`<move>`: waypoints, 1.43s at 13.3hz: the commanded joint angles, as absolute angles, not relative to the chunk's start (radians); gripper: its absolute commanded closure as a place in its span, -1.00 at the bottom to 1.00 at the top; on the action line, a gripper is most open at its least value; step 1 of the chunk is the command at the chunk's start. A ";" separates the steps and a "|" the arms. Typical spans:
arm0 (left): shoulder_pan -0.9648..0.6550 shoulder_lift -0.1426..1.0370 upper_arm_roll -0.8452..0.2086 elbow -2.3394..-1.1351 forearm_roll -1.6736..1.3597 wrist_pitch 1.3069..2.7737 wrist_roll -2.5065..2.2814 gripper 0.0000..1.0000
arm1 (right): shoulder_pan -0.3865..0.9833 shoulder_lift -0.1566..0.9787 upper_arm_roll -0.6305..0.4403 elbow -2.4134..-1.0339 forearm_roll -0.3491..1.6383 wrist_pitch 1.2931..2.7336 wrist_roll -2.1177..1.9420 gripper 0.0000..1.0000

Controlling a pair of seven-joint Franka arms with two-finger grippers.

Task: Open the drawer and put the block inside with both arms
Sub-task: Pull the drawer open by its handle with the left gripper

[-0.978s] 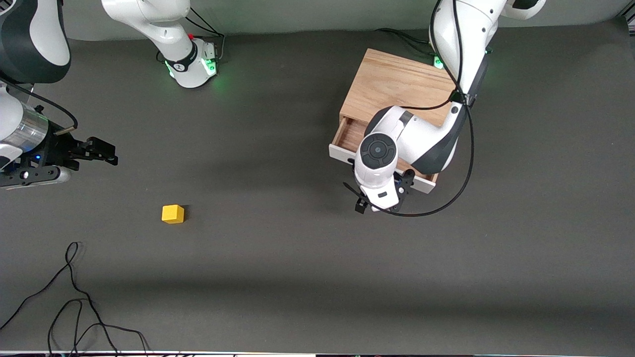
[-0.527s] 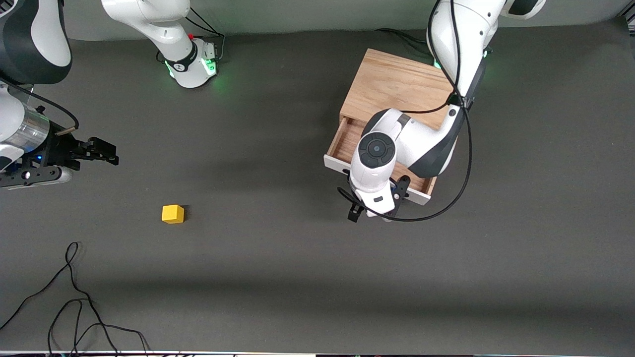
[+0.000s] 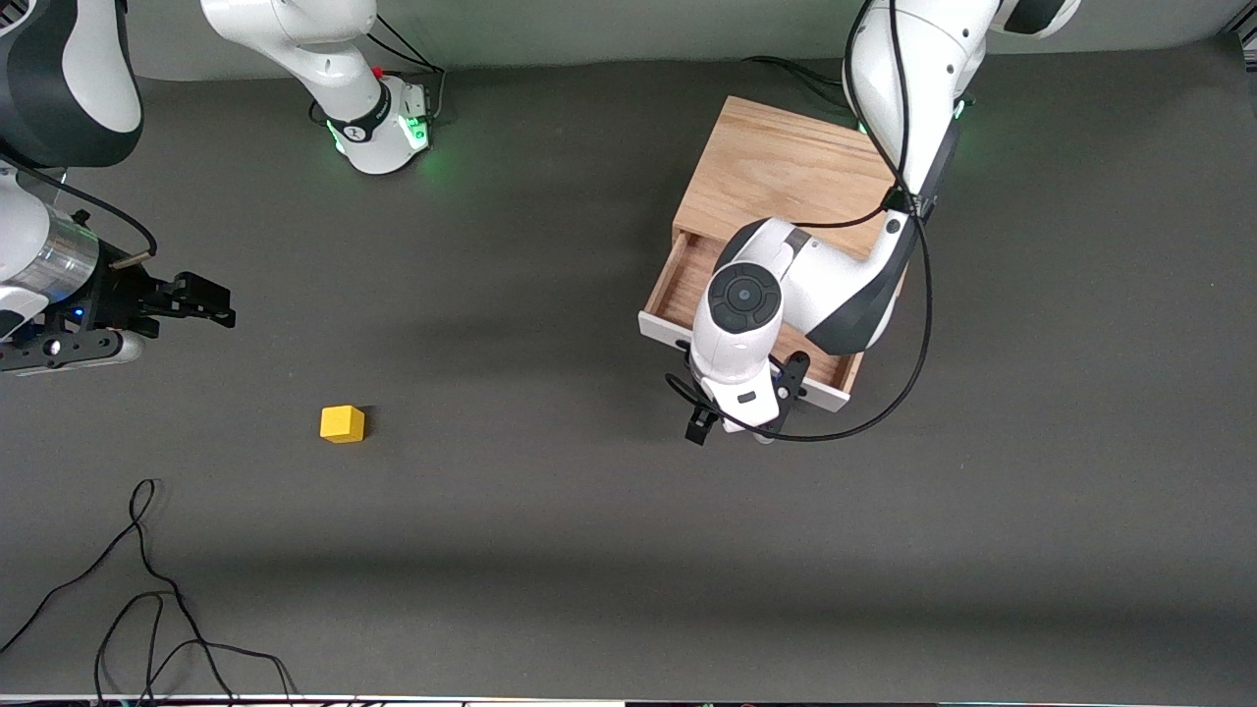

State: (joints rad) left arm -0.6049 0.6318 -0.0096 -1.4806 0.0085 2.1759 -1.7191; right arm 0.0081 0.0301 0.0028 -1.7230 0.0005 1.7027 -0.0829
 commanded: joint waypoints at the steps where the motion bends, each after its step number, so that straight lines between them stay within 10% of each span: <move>1: -0.614 0.660 -0.003 -1.425 0.025 2.198 -1.729 -1.00 | 0.015 0.026 0.006 -1.723 -0.011 1.723 -0.069 -1.00; 10: -0.589 0.605 0.021 -1.333 0.072 2.128 -1.674 -1.00 | 0.014 0.021 0.008 -1.727 -0.011 1.740 -0.072 -1.00; 19: -0.303 0.315 0.017 -1.336 -0.066 1.639 -0.684 -1.00 | 0.038 0.044 0.011 -1.721 0.003 1.778 -0.069 -1.00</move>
State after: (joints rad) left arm -0.3595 0.3785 0.0211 -1.3062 -0.0419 1.7247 -0.9240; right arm 0.0241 0.0363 0.0122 -1.7246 0.0006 1.7576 -0.0829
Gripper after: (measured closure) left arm 0.000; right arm 0.000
